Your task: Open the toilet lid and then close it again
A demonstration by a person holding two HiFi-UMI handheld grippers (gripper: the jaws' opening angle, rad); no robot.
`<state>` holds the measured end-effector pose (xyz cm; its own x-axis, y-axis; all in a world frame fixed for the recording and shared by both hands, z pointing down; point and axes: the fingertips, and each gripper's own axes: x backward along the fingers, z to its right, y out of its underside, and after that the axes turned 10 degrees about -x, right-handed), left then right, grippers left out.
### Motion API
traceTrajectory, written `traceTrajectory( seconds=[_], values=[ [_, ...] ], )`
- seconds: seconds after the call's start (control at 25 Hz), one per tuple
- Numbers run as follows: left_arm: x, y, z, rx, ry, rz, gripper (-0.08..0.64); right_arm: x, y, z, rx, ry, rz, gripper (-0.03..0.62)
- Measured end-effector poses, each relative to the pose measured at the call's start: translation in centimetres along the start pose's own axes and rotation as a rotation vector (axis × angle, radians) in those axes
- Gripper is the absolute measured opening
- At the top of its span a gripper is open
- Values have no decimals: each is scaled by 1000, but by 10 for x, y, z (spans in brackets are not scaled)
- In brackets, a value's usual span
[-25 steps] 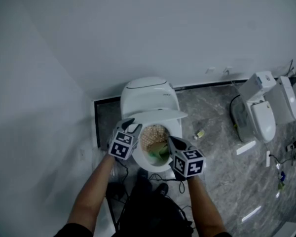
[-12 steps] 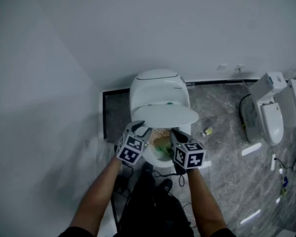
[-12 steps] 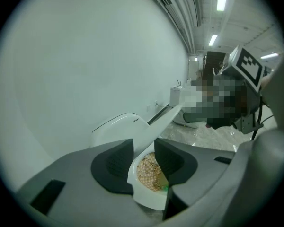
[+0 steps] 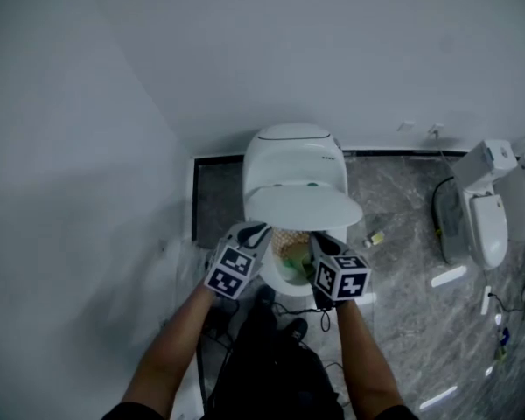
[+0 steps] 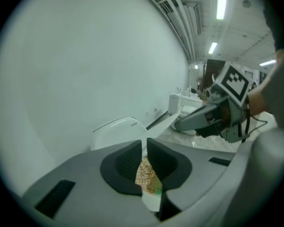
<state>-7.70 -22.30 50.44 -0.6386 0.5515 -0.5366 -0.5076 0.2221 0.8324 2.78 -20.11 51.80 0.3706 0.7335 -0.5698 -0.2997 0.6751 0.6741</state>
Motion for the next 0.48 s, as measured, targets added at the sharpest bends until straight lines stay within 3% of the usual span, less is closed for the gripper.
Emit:
traceTrajectory(
  seconds=[0.08, 0.16, 0.48],
  values=[
    [2, -9, -11, 67, -22, 36, 8, -1, 0, -1, 6, -2, -2, 11],
    [-2, -14, -18, 105, -23, 46, 8, 0, 1, -3, 10, -4, -1, 11],
    [-25, 8, 2, 123, 36, -45, 8, 5, 12, 0, 7, 2, -5, 11]
  ],
)
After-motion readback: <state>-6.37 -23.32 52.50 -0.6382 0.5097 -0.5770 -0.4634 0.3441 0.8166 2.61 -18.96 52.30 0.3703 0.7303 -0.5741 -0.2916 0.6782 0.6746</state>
